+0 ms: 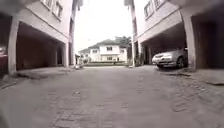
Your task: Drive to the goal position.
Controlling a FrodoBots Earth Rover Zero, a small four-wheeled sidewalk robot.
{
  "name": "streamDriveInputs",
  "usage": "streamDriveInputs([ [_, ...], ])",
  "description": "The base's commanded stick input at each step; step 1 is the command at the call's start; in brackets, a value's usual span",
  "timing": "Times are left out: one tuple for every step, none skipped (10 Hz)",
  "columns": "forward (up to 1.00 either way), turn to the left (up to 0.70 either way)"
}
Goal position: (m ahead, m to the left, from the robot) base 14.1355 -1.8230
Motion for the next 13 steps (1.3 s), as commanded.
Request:
streamDriveInputs([
  [0.7, 0.0],
  [0.7, 0.0],
  [0.7, 0.0],
  [0.7, 0.0],
  [0.7, 0.0],
  [0.7, 0.0],
  [0.7, 0.0],
  [0.7, 0.0],
  [0.7, 0.0],
  [0.7, 0.0],
  [0.7, 0.0],
  [0.7, 0.0],
  [0.7, 0.0],
])
